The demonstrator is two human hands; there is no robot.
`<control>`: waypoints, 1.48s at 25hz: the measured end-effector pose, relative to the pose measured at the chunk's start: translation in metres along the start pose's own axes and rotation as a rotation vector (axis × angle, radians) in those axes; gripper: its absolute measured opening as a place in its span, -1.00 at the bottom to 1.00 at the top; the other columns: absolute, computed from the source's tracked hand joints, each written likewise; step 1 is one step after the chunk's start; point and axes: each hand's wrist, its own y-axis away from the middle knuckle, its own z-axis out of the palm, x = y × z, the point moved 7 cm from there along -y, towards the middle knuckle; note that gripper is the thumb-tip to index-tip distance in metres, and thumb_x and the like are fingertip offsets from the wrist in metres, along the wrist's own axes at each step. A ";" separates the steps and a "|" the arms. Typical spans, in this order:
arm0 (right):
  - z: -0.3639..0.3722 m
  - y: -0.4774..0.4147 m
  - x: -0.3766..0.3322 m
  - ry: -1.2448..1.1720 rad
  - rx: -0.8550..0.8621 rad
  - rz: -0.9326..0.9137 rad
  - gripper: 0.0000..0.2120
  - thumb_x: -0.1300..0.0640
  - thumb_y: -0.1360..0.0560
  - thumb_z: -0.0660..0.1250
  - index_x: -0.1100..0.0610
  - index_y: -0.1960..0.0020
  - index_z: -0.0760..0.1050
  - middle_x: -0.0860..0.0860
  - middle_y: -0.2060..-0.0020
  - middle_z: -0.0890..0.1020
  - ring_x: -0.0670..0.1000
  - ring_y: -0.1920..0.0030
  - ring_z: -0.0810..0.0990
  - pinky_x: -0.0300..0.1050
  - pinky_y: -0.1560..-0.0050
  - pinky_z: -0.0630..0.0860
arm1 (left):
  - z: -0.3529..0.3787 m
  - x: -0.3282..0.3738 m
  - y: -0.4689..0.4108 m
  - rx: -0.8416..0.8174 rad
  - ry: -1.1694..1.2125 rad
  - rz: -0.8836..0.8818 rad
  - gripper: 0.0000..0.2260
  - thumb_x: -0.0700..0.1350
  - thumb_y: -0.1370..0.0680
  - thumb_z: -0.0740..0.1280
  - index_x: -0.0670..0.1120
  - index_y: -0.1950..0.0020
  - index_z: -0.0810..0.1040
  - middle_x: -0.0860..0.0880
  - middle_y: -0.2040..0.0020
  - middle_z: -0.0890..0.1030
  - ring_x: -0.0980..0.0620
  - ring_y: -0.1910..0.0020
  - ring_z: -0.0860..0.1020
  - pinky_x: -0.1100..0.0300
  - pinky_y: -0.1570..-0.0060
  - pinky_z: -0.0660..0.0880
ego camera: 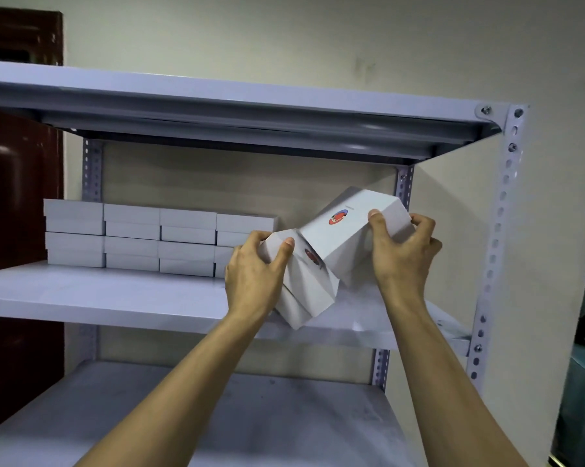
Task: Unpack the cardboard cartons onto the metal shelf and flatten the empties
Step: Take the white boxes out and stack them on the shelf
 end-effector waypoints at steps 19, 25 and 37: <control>0.051 0.021 0.021 0.042 -0.249 0.159 -0.49 -0.35 -0.56 0.21 0.01 -0.30 0.43 0.02 -0.13 0.50 0.05 -0.04 0.46 -0.04 0.00 0.36 | -0.002 -0.051 0.013 -0.174 -0.075 -0.072 -0.64 0.30 -0.59 0.22 0.07 -0.18 0.51 0.09 0.06 0.63 -0.10 -0.09 0.54 -0.04 -0.13 0.48; 0.051 0.036 0.031 0.051 -0.305 0.070 -0.50 -0.26 -0.60 0.24 -0.05 -0.45 0.38 0.00 -0.18 0.56 0.01 -0.07 0.54 -0.14 0.05 0.41 | -0.013 -0.022 0.011 -0.110 0.092 0.044 -0.75 -0.02 -0.68 0.20 -0.03 -0.20 0.63 0.12 0.07 0.63 0.04 -0.06 0.59 0.11 -0.07 0.51; 0.050 0.053 0.037 0.084 -0.325 -0.038 -0.71 -0.03 -0.60 0.37 0.01 -0.29 0.57 -0.16 -0.02 0.67 -0.15 -0.06 0.63 -0.31 -0.01 0.48 | -0.021 -0.036 0.007 -0.101 0.120 0.082 -0.89 -0.06 -0.61 0.36 0.01 -0.12 0.61 0.25 0.10 0.60 0.14 -0.02 0.63 0.12 -0.08 0.57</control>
